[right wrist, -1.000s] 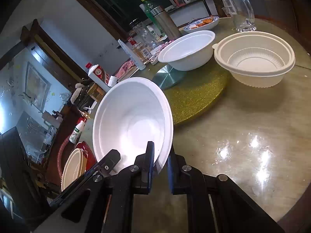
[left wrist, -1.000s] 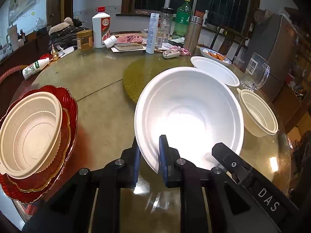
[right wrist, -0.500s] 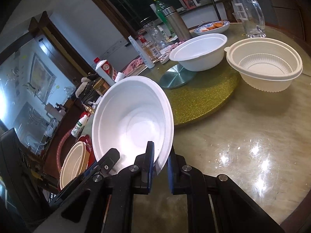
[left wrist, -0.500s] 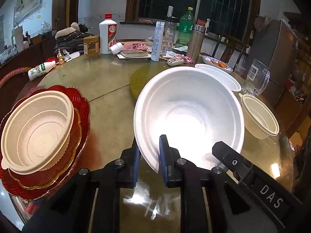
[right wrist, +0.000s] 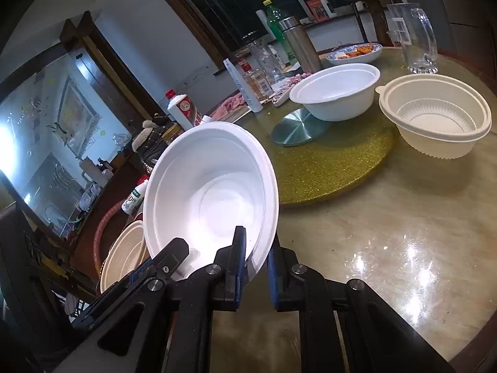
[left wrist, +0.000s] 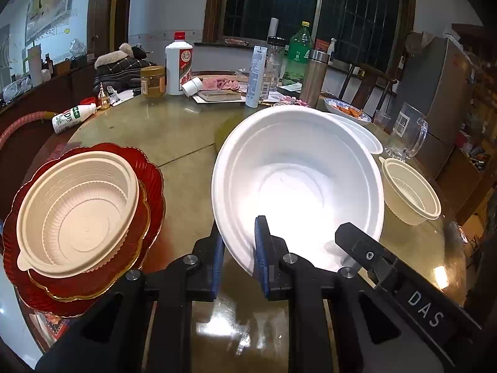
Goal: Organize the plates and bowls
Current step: 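Lift the white foam bowl and carry it toward the plate stack, then lower the white foam bowl into the beige bowl on the stack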
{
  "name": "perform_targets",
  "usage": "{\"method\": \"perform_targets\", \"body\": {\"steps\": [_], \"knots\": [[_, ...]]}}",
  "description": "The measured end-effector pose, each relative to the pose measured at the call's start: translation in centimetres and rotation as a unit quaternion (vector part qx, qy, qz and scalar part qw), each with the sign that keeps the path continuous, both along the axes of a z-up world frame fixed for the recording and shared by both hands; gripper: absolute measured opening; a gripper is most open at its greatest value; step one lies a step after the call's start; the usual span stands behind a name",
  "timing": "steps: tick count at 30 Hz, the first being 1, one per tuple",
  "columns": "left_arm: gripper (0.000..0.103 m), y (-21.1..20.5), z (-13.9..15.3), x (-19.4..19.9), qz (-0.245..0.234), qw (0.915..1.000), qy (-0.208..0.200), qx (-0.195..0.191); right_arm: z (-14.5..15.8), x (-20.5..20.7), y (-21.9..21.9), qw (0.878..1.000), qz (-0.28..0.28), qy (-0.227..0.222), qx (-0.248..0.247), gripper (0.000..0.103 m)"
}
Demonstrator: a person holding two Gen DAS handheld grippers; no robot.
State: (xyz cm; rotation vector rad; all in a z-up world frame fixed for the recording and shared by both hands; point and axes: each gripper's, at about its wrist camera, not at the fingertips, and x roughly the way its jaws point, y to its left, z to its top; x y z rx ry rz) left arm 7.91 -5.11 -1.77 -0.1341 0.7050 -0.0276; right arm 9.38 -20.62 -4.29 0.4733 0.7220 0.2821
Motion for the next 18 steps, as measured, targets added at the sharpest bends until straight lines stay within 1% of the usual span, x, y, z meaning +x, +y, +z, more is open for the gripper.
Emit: {"method": "perform_targets", "body": {"steps": [10, 15, 18], "knots": [[0.017, 0.6, 1.1, -1.0, -0.007, 0.9999, -0.009, -0.008, 1.0, -0.9, 0.3, 1.0, -0.001, -0.01, -0.001, 0.012], [0.017, 1.2, 1.8, -1.9, -0.008, 0.9998, -0.018, -0.006, 1.8, -1.7, 0.9, 1.0, 0.0, -0.019, -0.003, 0.012], [0.017, 1.9, 2.4, -2.4, -0.006, 0.9997, -0.021, -0.011, 2.5, -2.1, 1.4, 1.0, 0.005, -0.024, -0.004, 0.012]]}}
